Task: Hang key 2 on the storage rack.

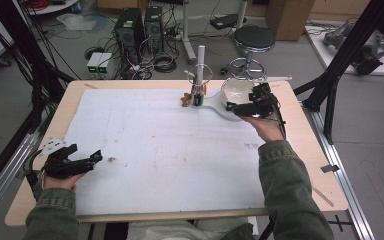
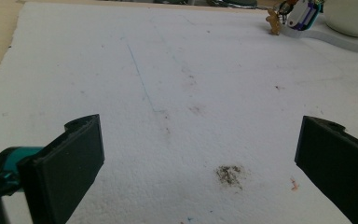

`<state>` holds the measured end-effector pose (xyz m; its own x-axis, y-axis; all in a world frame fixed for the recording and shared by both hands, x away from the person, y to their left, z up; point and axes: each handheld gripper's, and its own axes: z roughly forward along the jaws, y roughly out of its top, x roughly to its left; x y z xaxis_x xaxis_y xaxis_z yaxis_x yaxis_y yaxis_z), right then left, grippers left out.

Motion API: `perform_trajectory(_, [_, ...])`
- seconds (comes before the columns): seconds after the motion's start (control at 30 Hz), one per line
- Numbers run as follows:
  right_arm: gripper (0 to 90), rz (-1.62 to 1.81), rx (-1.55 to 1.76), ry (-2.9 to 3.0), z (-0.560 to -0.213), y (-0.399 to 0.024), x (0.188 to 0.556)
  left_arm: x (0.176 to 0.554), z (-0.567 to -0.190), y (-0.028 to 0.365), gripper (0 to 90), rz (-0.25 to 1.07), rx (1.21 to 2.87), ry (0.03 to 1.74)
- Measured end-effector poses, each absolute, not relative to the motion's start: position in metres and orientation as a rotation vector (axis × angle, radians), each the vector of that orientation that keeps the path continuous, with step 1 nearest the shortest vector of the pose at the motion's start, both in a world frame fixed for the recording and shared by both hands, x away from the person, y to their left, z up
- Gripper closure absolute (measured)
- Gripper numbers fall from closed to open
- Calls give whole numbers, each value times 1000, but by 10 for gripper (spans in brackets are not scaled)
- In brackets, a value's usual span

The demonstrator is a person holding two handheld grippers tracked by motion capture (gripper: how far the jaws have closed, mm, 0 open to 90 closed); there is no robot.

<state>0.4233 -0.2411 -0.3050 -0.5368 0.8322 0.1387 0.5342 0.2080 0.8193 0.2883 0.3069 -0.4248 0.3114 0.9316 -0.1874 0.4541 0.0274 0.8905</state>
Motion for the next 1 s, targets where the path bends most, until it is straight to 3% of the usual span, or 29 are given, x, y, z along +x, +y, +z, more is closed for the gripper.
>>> perform_trajectory(1.0, [7, 1262, 1290, 2102, -356, -268, 385, 287, -424, 307, 17, 610, 1581, 1302])
